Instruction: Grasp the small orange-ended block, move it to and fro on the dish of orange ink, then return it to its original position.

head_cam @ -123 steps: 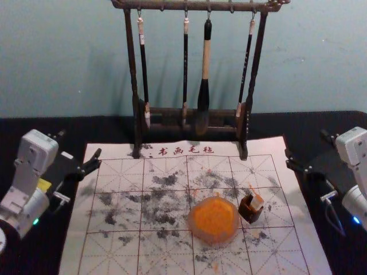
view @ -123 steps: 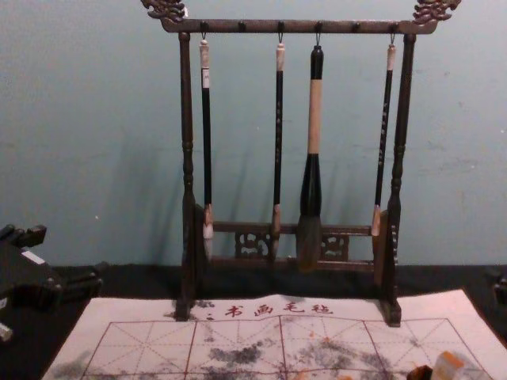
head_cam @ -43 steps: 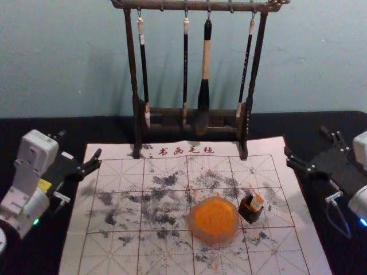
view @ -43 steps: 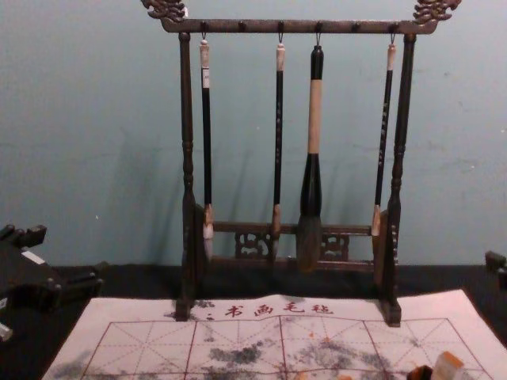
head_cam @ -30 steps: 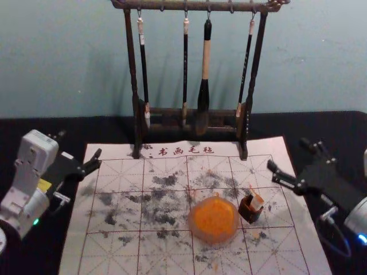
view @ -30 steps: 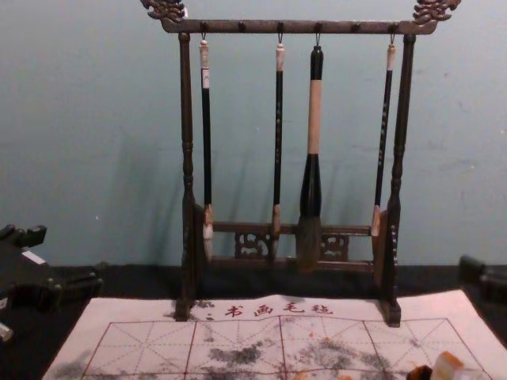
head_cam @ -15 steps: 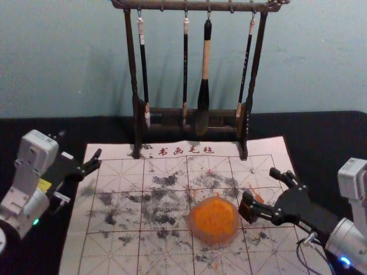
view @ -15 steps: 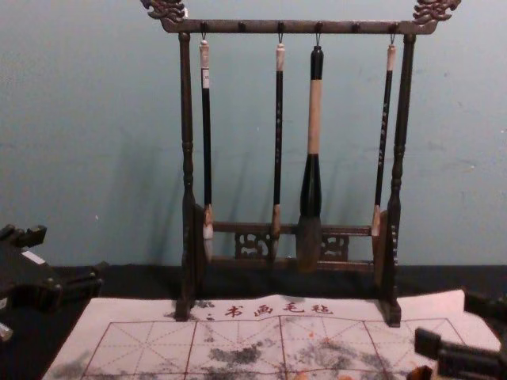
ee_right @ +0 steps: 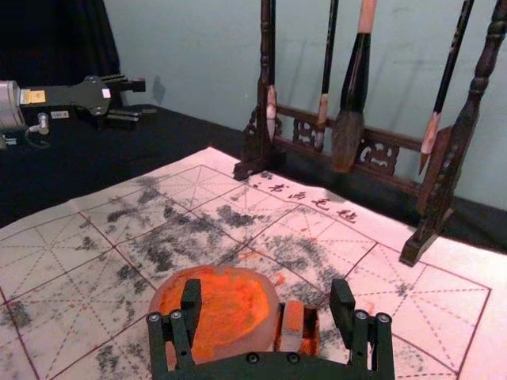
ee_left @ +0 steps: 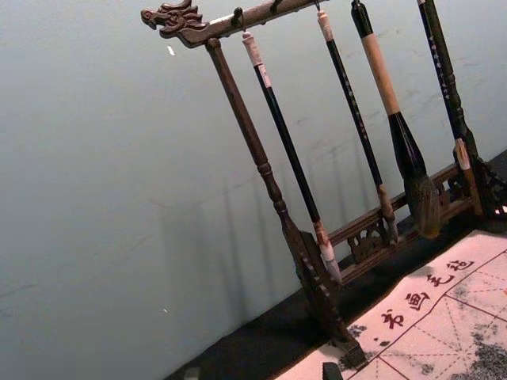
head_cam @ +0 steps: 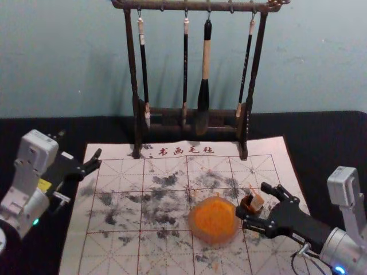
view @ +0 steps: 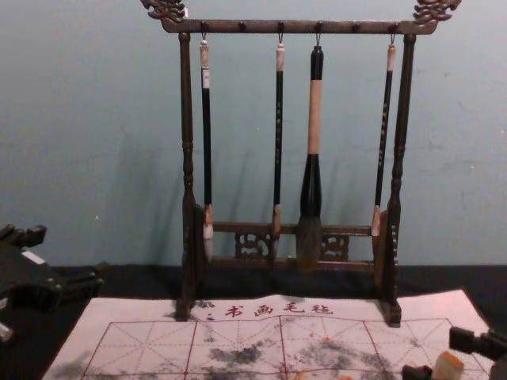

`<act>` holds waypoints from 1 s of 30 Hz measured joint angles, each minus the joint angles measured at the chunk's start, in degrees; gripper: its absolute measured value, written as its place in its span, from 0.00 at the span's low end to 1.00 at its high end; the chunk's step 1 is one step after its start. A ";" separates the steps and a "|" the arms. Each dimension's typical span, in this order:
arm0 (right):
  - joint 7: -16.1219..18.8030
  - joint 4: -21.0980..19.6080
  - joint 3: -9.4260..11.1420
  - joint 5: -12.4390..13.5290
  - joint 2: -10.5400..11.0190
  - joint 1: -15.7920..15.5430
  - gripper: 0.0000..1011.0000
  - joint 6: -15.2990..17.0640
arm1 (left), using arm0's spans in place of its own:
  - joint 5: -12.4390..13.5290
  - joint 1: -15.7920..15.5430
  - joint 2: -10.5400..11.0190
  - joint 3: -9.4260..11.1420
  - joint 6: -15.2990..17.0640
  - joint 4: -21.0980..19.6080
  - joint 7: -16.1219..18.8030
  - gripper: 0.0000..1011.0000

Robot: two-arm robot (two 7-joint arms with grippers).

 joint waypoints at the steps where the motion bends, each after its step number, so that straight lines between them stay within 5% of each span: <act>1: 0.12 0.02 0.04 0.00 -0.07 -0.04 0.99 0.12 | 0.00 0.00 0.00 0.00 0.00 0.00 0.00 0.99; 30: 1.34 0.01 3.73 -1.58 -2.46 -2.20 0.99 2.53 | 0.00 0.00 0.00 0.00 0.00 0.00 0.00 0.99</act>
